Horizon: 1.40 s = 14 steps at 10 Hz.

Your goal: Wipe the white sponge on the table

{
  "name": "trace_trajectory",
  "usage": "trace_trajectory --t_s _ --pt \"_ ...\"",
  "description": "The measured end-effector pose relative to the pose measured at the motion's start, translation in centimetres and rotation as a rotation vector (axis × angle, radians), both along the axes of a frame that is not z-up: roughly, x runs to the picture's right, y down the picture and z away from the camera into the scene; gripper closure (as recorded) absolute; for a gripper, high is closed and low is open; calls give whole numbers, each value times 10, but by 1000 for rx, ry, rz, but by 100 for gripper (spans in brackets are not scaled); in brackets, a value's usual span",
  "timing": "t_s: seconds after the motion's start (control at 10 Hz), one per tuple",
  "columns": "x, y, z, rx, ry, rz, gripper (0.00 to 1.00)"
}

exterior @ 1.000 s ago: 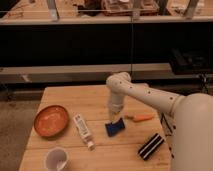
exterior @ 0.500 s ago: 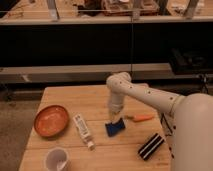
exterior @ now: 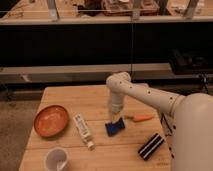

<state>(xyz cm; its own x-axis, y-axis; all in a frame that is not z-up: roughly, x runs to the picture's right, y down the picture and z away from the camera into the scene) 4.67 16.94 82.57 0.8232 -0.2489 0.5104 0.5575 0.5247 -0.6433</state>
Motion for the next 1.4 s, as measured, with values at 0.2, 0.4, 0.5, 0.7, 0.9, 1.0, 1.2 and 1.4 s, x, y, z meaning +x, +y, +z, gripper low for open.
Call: trace_trajectory --t_s 0.2,0.4,0.5,0.7,0.9,1.0,1.2,1.4 --pt "-27 -17 -2 27 -32 -14 97" --pt "-48 -21 -5 30 -70 -47 97" --pt "-54 -20 -6 24 -86 -59 97" --pt "-75 -7 -14 -9 -143 -95 97" --pt "-81 14 -29 -43 -182 -125 97" --pt "-81 24 -33 -60 -191 -129 97" --pt "-68 42 -37 -88 -176 -123 97" --pt "-32 45 -37 -89 -112 -86 97"
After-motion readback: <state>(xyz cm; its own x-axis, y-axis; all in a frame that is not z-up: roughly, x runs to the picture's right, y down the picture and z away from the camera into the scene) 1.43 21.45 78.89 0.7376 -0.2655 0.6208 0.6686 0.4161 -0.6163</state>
